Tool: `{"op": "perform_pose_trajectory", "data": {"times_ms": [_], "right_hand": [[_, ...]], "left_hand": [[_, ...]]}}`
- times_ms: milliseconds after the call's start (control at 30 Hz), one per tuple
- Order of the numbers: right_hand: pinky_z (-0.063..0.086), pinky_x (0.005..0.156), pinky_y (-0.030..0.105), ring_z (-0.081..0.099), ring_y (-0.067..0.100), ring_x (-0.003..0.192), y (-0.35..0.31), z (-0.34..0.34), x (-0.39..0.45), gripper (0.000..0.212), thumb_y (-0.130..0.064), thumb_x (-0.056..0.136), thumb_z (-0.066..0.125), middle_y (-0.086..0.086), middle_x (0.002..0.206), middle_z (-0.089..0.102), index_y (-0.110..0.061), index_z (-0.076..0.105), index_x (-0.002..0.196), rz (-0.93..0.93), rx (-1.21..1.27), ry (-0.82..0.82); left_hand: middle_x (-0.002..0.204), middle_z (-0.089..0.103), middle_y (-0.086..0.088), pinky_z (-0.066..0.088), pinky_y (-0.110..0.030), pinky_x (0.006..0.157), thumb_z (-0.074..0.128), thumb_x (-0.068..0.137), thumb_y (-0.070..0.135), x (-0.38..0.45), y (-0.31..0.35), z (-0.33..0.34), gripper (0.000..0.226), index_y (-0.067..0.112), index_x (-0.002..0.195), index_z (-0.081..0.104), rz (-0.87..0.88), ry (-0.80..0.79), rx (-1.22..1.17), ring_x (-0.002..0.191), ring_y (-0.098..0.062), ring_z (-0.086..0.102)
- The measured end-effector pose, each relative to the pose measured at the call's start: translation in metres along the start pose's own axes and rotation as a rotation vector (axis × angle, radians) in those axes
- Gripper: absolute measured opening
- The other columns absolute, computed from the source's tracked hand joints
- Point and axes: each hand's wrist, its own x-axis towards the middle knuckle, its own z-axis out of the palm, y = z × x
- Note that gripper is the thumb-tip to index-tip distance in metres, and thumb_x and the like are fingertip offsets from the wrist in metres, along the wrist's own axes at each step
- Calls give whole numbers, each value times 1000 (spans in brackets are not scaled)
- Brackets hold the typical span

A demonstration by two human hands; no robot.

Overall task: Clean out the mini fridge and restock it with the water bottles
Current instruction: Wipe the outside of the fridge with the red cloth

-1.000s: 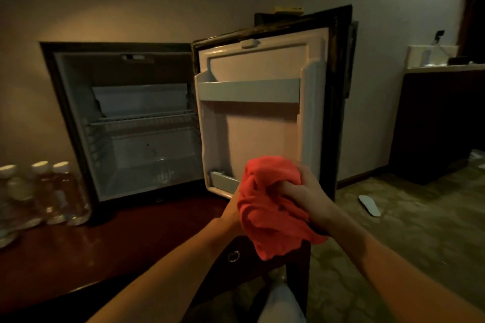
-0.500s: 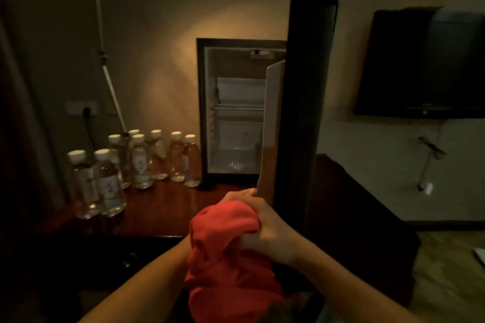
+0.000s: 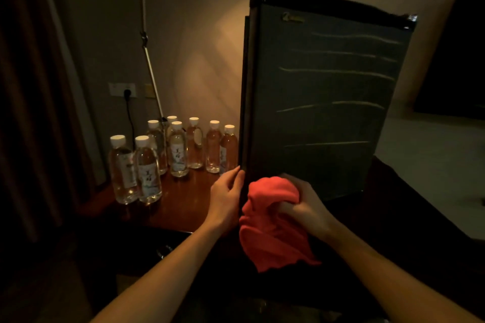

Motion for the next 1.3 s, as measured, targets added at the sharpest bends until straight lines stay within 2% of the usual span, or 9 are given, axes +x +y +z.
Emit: {"op": "perform_pose_trajectory", "data": {"times_ms": [100,267,333,467,633,767,1000,1133,1300], "right_hand": [[50,84,33,67,9,91,14,-15,13,45,-34,56,72,-5,96,72,-25,66,99,-5,-46,84],[53,87,37,68,12,91,33,-23,41,51,-42,52,74,-1,97,72,-27,64,100,-9,-132,219],[52,83,33,68,9,87,40,-22,52,48,-44,52,72,-4,94,72,-29,64,97,-11,-157,273],[53,83,36,68,10,87,51,-17,74,45,-42,55,70,-3,93,72,-25,65,96,-28,-158,283],[52,89,44,68,11,93,64,-13,99,46,-38,59,73,-6,99,72,-24,67,103,-49,-203,249],[52,87,45,69,11,92,71,-14,111,46,-40,58,72,-6,97,73,-25,66,102,-38,-227,273],[53,85,39,67,4,88,77,-15,124,48,-44,56,70,-11,95,72,-28,66,101,-24,-279,361],[51,82,37,64,10,89,70,-13,128,46,-50,61,69,-9,97,67,-32,60,103,-112,-382,523],[40,89,32,54,26,108,21,-35,180,50,-42,74,59,14,116,55,-17,57,118,-399,-625,807]], "left_hand": [[121,64,1,48,-28,99,58,96,19,11,-8,2,31,12,126,63,70,104,33,114,-10,60],[144,50,-3,36,-33,113,57,97,24,35,-20,9,49,12,143,46,-11,-16,31,131,-10,46],[154,37,-2,28,-40,118,58,95,33,42,-20,13,64,16,151,30,-85,-120,-38,140,-11,35],[162,5,0,8,-28,122,50,101,30,46,-17,24,72,15,155,5,-107,-223,-31,147,-7,6],[160,21,-4,17,-32,121,40,89,57,57,-27,28,80,23,155,13,-232,-237,-168,146,-12,21],[159,24,-3,21,-26,117,42,103,35,73,-40,27,59,23,154,17,-246,-259,-139,144,-11,25],[162,-2,6,6,-14,110,32,103,13,86,-55,28,55,22,154,13,-148,-400,-32,144,0,1],[162,10,8,11,-24,120,36,97,5,92,-66,19,61,24,154,23,-111,-409,-16,144,2,8],[156,31,11,27,-28,118,42,101,16,95,-68,15,51,25,151,32,-82,-351,-8,140,0,28]]}}
